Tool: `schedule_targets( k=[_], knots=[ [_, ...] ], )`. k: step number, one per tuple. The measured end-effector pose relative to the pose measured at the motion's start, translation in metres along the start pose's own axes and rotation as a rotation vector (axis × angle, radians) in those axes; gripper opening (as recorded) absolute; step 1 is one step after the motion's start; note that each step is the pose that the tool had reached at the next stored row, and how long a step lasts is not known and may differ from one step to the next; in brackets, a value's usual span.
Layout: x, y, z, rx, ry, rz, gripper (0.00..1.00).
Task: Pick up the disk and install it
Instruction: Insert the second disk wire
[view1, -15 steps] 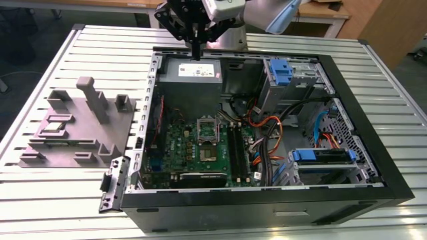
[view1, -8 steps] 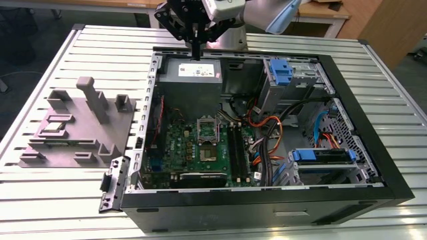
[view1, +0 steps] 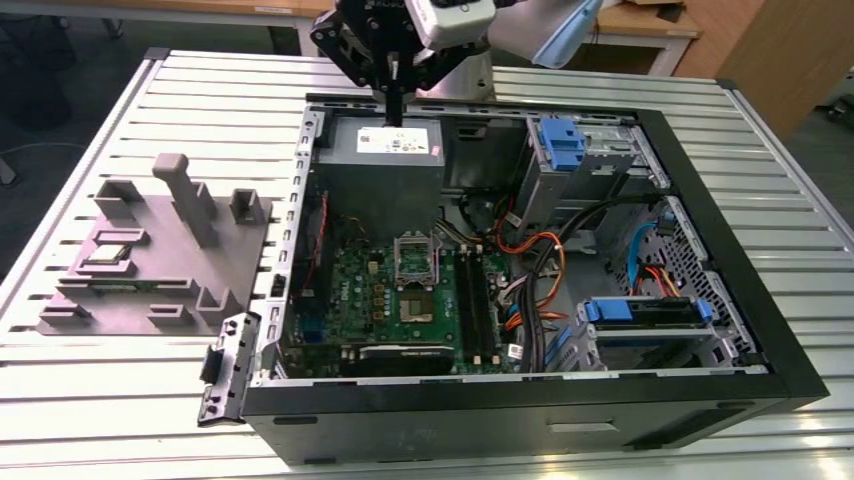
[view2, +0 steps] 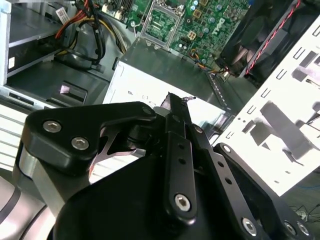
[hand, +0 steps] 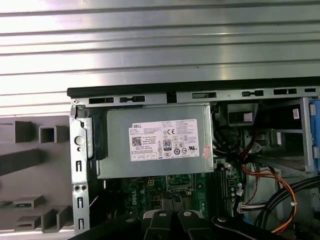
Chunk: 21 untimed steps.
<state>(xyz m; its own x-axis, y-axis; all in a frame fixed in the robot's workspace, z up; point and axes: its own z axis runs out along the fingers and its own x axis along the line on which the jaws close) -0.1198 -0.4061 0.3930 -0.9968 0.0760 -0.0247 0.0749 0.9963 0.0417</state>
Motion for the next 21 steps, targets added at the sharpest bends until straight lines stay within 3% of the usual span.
schedule_targets(
  k=[9,13,18,21],
  knots=[
    [-0.0033,0.0001,0.0023,-0.0027,0.0052,-0.125,0.10],
    [-0.0209,0.0014,0.0028,-0.0023,0.0075,-0.124,0.10],
    [-0.0411,0.0029,0.0034,-0.0002,0.0172,-0.124,0.10],
    [-0.0439,0.0031,0.0031,0.0015,0.0192,-0.126,0.10]
  ],
)
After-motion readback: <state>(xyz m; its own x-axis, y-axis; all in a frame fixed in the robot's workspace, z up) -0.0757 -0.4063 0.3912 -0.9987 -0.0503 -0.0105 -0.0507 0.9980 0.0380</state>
